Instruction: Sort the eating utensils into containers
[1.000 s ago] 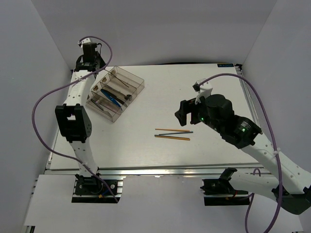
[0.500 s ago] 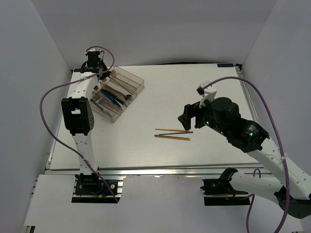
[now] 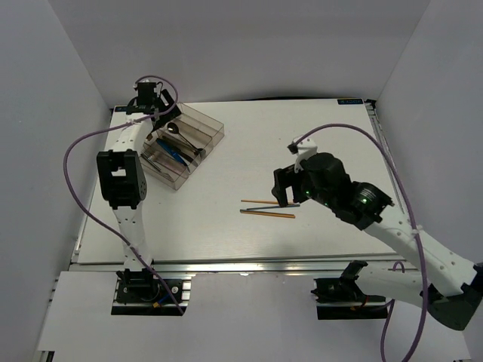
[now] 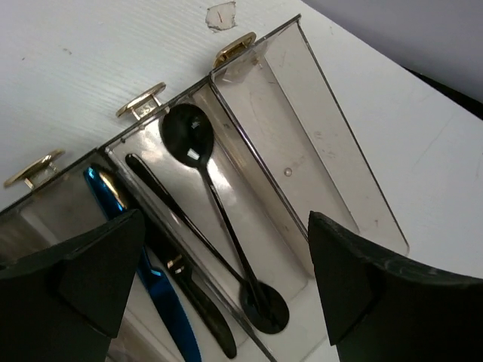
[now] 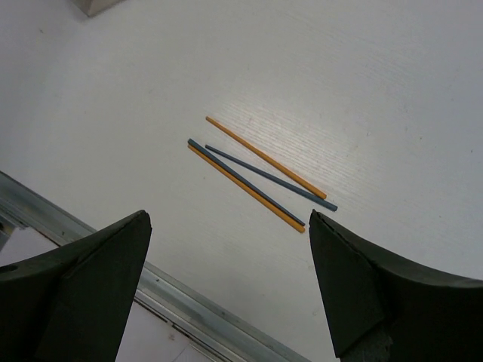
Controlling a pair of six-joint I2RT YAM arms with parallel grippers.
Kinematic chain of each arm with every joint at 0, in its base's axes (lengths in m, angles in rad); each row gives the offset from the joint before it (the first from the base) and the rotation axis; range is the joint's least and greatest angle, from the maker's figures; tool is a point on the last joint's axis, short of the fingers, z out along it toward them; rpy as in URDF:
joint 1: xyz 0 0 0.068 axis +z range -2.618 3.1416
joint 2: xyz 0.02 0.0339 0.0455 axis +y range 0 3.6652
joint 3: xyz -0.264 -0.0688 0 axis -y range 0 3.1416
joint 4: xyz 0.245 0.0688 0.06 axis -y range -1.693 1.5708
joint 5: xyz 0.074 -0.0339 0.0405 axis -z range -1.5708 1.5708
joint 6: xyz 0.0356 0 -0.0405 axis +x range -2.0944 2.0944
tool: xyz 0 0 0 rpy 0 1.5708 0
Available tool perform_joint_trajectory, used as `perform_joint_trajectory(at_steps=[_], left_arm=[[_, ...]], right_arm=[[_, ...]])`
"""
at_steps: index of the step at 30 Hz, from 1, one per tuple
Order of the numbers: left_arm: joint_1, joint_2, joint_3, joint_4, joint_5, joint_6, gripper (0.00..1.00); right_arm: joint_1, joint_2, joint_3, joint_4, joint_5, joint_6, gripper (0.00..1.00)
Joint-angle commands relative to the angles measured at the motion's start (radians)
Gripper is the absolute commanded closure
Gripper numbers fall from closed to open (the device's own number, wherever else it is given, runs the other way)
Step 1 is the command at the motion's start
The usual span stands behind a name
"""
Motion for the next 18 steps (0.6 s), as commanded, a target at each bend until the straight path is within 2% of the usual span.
perform_joint_trajectory(at_steps=[1,4,7,8,10,11,12,14,15,16,18], left_arm=[[0.0,-0.193,-0.004,-0.035,-0.033,0.036,0.02],[0.0,-0.285,0.014,-0.129,-0.06,0.066,0.02],[0.0,-0.429,-0.146,-0.126,-0.093,0.077,0.02],[0.0,-0.548,-0.282,-0.111,-0.094,0.083,0.02],[0.0,-0.67,-0.427,-0.06,-0.129,0.111,0.02],[0.0,-0.78,-0.497,-0.051,-0.14,0.119,0.02],[0.0,-0.831,-0.632,-0.034,-0.155,0.123,0.02],[0.0,-0.923,-0.763,-0.015,-0.127,0.132,0.02],[0.0,-1.007,-0.886,0.01,-0.105,0.136,0.02],[0.0,-1.045,-0.942,0.023,-0.076,0.143,0.02],[0.0,-1.138,-1.044,0.053,-0.08,0.162,0.02]], right_arm=[[-0.008,0.061,-0.032,0.058,0.005,-0.026,0.11],[-0.016,0.118,-0.051,0.089,-0.058,-0.088,0.11],[-0.017,0.205,-0.04,0.065,-0.113,-0.159,0.11],[-0.017,0.227,-0.037,0.051,-0.119,-0.173,0.14],[-0.019,0.29,-0.035,0.042,-0.132,-0.204,0.18],[-0.02,0.308,-0.037,0.037,-0.138,-0.228,0.2],[-0.025,0.33,-0.038,0.032,-0.148,-0.259,0.25],[-0.037,0.393,-0.04,0.028,-0.145,-0.299,0.28],[-0.043,0.416,-0.04,0.025,-0.147,-0.307,0.32],[-0.063,0.457,-0.04,0.023,-0.153,-0.313,0.35],[-0.075,0.494,-0.043,0.025,-0.165,-0.32,0.5]])
